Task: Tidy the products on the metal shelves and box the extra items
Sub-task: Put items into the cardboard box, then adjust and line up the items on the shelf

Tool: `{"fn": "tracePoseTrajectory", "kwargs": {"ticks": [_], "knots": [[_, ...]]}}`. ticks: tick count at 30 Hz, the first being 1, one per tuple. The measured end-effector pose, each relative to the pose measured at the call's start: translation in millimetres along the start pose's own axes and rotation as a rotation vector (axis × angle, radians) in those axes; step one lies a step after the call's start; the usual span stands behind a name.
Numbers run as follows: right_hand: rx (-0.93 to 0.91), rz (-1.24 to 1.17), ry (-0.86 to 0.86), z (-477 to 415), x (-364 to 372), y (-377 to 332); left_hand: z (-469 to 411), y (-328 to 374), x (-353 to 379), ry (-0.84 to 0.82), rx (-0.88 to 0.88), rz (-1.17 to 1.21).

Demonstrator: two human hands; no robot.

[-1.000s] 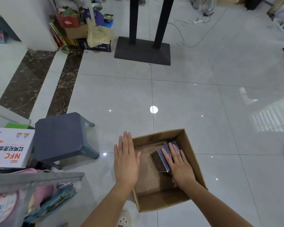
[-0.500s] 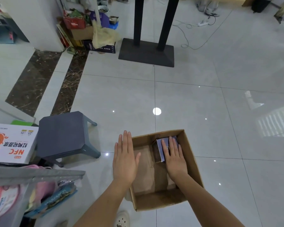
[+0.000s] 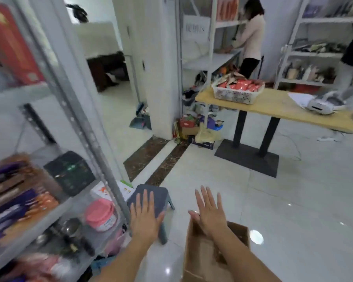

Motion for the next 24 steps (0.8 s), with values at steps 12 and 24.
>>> {"fn": "tracePoseTrajectory", "kwargs": {"ticks": [12,24], "knots": [[-0.718,0.059,0.583,77.6,-254.8,-292.6,229.6,-232.2,-302.0,0.675,-0.625,-0.237],[-0.996,0.069,0.817,114.1,-350.1,-455.3,317.2,-338.2,-376.7,0.78,-0.892,-0.356]]}}
Point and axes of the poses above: each hand's wrist, its own z-axis away from the middle knuckle, its own x-axis out of the palm, y = z × x, the point moved 2 cm from there along -z, towards the middle knuckle, and after that the axes turned 3 degrees about -y, right-handed, at the moved point
